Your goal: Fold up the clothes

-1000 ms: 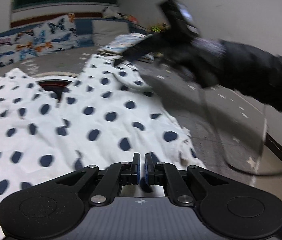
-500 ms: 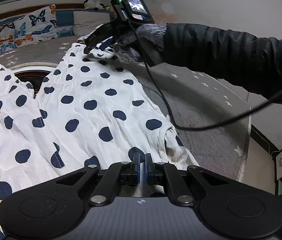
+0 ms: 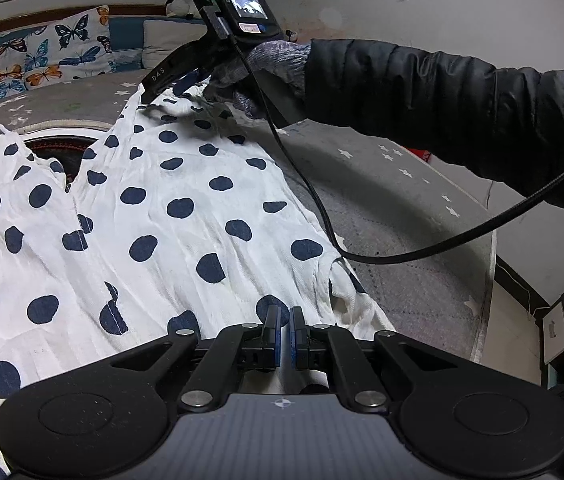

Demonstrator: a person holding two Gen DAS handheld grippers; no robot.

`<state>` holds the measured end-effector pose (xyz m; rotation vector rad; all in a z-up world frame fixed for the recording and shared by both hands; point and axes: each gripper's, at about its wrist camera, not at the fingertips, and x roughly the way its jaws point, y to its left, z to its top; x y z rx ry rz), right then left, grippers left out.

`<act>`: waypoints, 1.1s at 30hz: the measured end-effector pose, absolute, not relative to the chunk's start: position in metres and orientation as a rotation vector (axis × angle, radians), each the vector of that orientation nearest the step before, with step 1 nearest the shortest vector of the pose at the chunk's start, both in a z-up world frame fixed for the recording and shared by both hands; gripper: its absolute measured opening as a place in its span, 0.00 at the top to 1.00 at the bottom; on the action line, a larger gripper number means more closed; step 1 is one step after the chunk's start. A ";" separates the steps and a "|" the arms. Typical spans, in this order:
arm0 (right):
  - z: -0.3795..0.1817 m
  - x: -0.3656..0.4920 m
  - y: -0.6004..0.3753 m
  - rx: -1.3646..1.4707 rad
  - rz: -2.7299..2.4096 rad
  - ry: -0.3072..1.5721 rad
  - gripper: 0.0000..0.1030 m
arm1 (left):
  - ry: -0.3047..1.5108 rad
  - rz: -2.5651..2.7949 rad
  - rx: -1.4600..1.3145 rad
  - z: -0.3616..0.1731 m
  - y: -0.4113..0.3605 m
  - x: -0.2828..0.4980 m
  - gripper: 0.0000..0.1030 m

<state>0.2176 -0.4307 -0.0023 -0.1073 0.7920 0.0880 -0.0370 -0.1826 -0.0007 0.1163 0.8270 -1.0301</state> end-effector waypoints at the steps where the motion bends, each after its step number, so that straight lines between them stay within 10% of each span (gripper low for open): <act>1: -0.001 0.219 -0.431 -0.104 0.084 0.789 0.47 | 0.826 -1.028 0.117 0.000 -0.182 -0.038 0.95; 9: 0.031 0.183 -0.445 -0.125 0.065 0.766 0.47 | 0.782 -1.031 0.154 0.012 -0.186 -0.055 0.89; 13: 0.040 0.159 -0.458 -0.145 0.032 0.776 0.46 | 0.743 -1.050 0.180 0.021 -0.191 -0.073 0.63; 19: 0.037 0.130 -0.477 -0.110 0.004 0.802 0.46 | 0.716 -1.051 0.261 0.021 -0.206 -0.096 0.57; 29: 0.017 0.116 -0.497 -0.010 -0.009 0.821 0.47 | 0.697 -0.993 0.394 0.003 -0.227 -0.111 0.62; 33: 0.013 0.125 -0.499 0.028 -0.001 0.811 0.49 | 0.727 -0.981 0.343 0.004 -0.221 -0.099 0.87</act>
